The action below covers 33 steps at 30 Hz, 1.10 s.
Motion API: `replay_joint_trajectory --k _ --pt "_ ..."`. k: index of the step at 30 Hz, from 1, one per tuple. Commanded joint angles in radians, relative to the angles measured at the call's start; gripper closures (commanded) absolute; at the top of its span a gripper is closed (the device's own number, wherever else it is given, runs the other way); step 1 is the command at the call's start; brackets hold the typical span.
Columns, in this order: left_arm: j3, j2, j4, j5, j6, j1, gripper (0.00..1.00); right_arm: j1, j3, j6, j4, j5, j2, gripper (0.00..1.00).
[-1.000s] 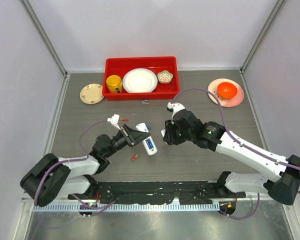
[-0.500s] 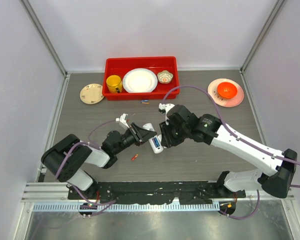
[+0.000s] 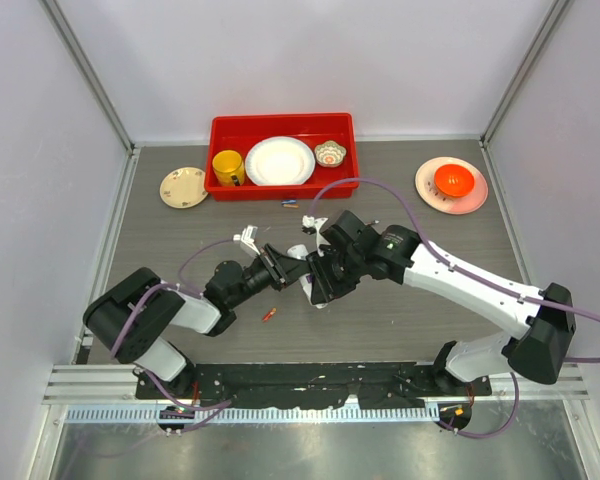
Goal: Load the batteries into the remote control
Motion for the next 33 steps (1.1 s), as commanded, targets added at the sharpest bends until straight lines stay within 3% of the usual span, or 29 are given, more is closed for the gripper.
replay_joint_trajectory --k 1,33 --pt "0.031 -0.052 0.278 0.019 -0.006 -0.005 1.00 -0.006 0.036 -0.014 0.014 -0.015 0.012 0.99" --pt "0.013 -0.071 0.278 0.037 -0.004 -0.028 1.00 -0.026 0.068 -0.064 -0.036 0.100 0.058 0.99"
